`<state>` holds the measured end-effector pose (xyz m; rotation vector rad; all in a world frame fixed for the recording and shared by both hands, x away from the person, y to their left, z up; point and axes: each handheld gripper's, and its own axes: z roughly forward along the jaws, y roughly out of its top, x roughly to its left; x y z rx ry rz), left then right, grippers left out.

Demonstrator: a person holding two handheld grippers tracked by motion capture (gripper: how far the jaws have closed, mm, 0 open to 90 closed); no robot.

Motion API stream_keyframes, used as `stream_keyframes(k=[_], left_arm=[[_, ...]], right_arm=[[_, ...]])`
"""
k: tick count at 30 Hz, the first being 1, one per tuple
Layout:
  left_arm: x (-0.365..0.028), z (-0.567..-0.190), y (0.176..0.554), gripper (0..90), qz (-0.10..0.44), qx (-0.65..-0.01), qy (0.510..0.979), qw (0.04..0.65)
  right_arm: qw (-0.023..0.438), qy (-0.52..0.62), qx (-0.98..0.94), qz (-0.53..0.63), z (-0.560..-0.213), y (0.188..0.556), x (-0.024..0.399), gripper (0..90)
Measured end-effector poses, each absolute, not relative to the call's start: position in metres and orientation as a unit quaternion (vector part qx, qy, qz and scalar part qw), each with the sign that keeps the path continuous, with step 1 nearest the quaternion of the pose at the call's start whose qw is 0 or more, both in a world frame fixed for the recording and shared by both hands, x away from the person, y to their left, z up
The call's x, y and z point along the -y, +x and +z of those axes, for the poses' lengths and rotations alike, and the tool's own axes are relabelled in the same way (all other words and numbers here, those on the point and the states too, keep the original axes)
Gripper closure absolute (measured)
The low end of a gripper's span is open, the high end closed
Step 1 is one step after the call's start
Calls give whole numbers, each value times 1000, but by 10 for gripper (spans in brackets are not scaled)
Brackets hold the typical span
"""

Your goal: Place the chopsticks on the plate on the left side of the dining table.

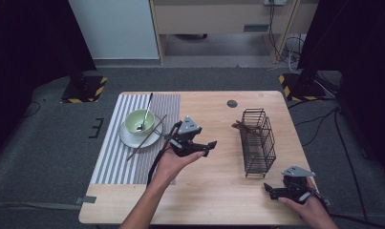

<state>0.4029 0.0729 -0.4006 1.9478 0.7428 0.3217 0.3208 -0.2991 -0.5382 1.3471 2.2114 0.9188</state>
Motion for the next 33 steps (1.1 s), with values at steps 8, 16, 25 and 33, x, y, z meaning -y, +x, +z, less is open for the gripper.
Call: stream_keyframes(k=[8, 16, 25, 33], left_arm=[[-53, -380, 408, 236, 137, -279, 808, 501], [-31, -358, 416, 288, 112, -250, 824, 495], [-8, -340, 428, 322, 111, -232, 830, 496], [19, -337, 439, 422, 104, -216, 848, 473]], right_arm=[[196, 481, -789, 328, -538, 321, 299, 7], [196, 481, -789, 328, -538, 320, 299, 7], [196, 481, -789, 329, -538, 320, 299, 7], [197, 480, -789, 330, -538, 320, 299, 7]])
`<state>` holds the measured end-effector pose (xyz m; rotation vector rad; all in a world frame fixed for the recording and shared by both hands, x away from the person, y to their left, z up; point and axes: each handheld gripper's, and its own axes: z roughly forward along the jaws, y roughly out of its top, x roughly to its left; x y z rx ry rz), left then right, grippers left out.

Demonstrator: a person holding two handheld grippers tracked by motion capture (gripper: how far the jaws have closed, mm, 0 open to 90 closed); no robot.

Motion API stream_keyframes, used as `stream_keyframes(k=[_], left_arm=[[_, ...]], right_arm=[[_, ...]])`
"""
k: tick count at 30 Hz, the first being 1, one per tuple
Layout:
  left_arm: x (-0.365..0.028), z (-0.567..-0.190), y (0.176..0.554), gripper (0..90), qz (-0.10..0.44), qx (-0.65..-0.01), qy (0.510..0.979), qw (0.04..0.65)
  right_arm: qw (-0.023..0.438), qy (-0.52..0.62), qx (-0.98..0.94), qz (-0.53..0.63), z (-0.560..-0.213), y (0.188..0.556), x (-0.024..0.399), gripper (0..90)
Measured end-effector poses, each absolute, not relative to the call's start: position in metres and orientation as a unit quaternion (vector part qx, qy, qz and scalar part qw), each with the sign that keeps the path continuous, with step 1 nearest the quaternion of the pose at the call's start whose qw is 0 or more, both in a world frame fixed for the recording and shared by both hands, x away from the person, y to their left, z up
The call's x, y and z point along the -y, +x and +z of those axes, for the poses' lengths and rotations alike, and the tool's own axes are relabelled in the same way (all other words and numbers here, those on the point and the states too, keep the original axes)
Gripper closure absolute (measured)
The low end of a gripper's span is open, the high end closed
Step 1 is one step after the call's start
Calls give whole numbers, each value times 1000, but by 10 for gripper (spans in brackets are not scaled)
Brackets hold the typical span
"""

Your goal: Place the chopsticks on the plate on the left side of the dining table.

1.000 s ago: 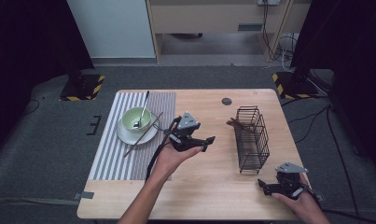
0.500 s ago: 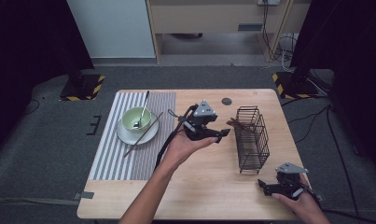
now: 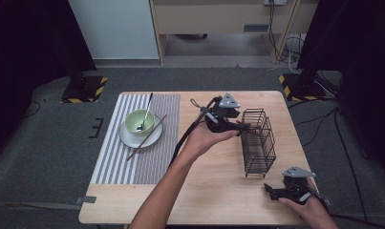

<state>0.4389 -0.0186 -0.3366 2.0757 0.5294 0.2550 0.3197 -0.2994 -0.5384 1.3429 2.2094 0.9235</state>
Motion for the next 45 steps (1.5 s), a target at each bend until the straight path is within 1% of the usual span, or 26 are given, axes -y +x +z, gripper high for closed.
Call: stream_keyframes(k=[5, 9, 13, 16, 24, 31, 35, 42, 45], left_arm=[[26, -340, 442, 529, 114, -216, 857, 455], [26, -341, 442, 584, 118, -214, 863, 443], [22, -338, 441, 647, 119, -216, 860, 448], [20, -337, 441, 673, 120, -214, 862, 443], [20, -341, 446, 698, 115, -221, 865, 435], [20, -341, 447, 831, 109, -220, 866, 436], [20, -340, 446, 837, 115, -216, 867, 435], [12, -333, 445, 840, 124, -221, 852, 458], [5, -331, 444, 840, 127, -231, 839, 476]], right_arm=[[197, 478, -790, 329, -538, 320, 300, 7], [196, 477, -791, 329, -538, 320, 300, 7], [197, 477, -791, 329, -538, 320, 300, 7], [197, 477, -791, 329, -538, 320, 300, 6], [197, 477, -791, 329, -538, 320, 300, 7], [197, 477, -791, 329, -538, 320, 300, 7], [196, 477, -791, 329, -538, 319, 300, 7], [197, 477, -791, 329, -538, 320, 300, 7], [197, 476, -791, 329, -538, 320, 300, 6]])
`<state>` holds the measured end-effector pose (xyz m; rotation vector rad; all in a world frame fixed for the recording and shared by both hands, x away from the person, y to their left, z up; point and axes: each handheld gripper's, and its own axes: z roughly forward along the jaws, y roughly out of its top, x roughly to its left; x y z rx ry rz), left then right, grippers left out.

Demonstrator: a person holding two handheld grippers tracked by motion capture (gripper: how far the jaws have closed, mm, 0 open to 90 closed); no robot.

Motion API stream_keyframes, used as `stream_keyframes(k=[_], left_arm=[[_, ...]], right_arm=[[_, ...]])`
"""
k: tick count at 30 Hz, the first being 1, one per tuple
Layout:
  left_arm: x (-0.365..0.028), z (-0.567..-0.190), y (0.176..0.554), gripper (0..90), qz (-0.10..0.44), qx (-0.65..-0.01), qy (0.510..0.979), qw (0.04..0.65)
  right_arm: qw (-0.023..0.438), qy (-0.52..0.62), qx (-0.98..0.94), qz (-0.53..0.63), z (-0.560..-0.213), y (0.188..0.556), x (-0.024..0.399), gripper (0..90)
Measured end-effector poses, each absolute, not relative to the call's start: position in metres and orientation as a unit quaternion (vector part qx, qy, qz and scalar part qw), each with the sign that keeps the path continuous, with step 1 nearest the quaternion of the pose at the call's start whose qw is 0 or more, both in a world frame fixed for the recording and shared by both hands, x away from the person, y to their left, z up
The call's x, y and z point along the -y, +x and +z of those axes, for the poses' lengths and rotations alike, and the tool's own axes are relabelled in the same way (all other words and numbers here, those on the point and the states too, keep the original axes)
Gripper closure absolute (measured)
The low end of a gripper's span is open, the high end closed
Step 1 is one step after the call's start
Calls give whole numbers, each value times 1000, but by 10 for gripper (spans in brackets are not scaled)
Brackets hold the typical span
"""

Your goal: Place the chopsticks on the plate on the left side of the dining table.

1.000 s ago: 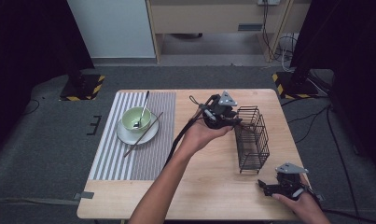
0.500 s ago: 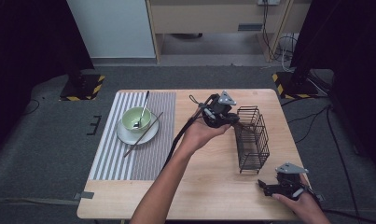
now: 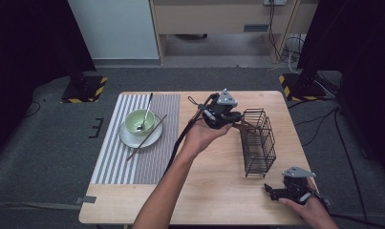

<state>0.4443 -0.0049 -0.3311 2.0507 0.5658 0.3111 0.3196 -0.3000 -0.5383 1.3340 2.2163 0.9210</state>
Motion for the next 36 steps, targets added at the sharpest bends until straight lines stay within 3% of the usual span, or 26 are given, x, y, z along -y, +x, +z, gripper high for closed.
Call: stream_keyframes(k=[24, 36], left_arm=[[-61, -346, 439, 840, 105, -302, 737, 595], [-62, -354, 438, 841, 84, -322, 693, 640]], right_arm=[[196, 477, -792, 328, -538, 319, 300, 6], [196, 477, -791, 328, -538, 319, 300, 7]])
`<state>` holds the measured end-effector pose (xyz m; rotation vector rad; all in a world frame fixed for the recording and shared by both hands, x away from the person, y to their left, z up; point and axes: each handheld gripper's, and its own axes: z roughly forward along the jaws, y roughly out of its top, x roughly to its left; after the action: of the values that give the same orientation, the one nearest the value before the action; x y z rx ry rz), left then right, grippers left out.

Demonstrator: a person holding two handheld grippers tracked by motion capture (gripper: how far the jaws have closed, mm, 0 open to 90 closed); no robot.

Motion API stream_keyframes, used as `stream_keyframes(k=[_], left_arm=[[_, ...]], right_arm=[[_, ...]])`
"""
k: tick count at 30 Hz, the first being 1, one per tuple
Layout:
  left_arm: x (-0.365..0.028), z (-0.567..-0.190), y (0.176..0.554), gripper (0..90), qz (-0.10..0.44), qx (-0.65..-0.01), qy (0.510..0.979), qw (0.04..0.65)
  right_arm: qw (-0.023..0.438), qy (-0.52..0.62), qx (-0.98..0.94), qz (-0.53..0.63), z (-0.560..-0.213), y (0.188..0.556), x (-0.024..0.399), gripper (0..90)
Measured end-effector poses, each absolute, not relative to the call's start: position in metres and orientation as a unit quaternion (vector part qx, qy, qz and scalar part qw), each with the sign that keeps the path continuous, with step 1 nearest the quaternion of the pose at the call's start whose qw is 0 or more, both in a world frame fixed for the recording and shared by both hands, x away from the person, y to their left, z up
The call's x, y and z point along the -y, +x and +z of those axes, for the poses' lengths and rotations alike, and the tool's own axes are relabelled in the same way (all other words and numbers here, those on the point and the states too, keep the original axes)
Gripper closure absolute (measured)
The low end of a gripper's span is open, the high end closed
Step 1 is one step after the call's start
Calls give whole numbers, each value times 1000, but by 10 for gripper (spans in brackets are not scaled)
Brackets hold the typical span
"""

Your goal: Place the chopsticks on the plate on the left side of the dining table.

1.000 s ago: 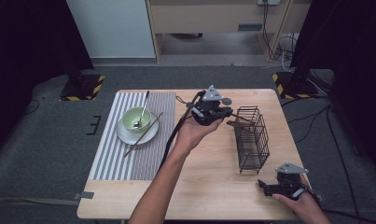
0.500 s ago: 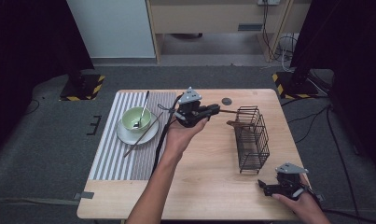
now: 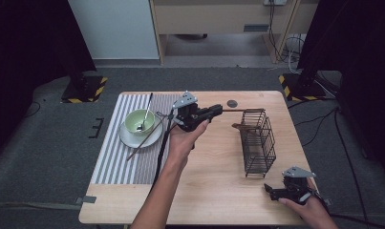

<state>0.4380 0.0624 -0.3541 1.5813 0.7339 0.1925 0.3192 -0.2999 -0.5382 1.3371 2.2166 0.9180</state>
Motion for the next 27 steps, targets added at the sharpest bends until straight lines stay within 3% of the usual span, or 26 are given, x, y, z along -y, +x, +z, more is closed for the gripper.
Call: stream_keyframes(k=[12, 27], left_arm=[[-65, -355, 443, 841, 93, -332, 668, 659], [-101, -354, 442, 841, 139, -378, 634, 660]], right_arm=[[196, 478, -791, 328, -538, 319, 300, 6], [196, 478, -791, 328, -538, 319, 300, 6]])
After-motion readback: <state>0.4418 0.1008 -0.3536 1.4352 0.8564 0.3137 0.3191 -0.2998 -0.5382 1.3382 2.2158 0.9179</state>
